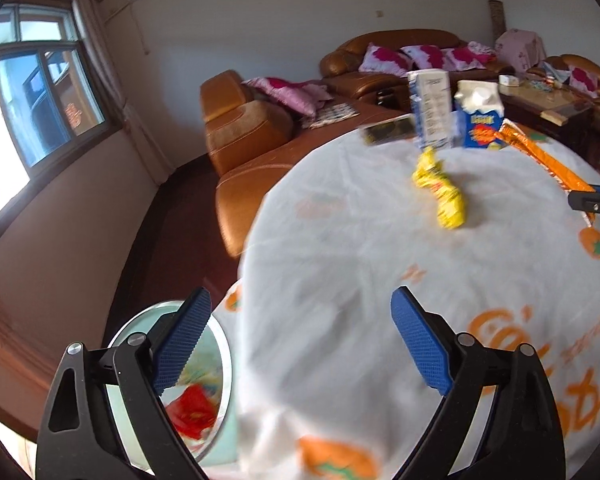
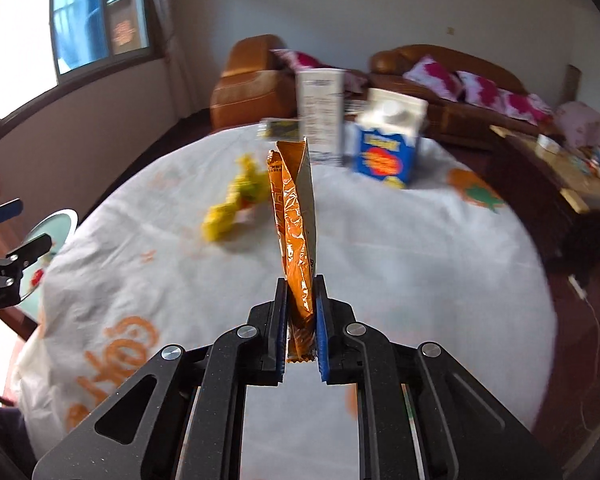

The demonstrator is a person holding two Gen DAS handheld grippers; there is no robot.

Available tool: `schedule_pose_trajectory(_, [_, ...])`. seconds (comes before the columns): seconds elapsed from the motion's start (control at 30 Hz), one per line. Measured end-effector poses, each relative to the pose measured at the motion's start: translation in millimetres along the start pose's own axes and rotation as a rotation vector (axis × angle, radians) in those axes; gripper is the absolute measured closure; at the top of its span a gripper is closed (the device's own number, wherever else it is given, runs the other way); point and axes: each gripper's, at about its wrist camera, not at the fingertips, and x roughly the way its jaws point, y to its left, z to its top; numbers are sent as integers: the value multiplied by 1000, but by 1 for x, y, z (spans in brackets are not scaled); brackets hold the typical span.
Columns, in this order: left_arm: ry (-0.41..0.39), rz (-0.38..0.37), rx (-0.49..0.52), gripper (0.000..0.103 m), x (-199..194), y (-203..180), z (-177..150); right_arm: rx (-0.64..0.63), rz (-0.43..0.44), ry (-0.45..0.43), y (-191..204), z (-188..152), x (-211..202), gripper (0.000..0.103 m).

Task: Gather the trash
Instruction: 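Grasp the yellow plastic bag with the left tool while the right tool holds the orange wrapper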

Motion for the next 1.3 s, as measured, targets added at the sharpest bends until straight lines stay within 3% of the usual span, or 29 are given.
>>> schedule_pose_trajectory(0.2, [20,-68,41,10,37,-68,33,104,-91,-10,-54,-5,3,90])
schedule_pose_trajectory(0.4, [113,-39,95,10,98,-109,50,144,-101,-14,-76,-5,10,90])
schedule_pose_trajectory(0.53, [155,43,141,10,121,-93,48,155,-89,-22,-81,-3,11,90])
schedule_pose_trajectory(0.63, [191,147,76,10,137,-49,46,158,-75,-20,-82,-4,14,90])
schedule_pose_trajectory(0.73, [206,183,-17,10,140,-12,47,156,-66,-10,-78,-7,20,90])
schedule_pose_trajectory(0.83, [191,149,-90,10,133,-1,51,148,-74,-14,-75,-6,18,90])
schedule_pose_trajectory(1.03, [137,48,-108,10,111,-45,63,139,-96,-18,-75,-5,15,90])
schedule_pose_trajectory(1.3, [182,-22,-132,10,134,-84,70,139,-80,-15,-74,-8,16,89])
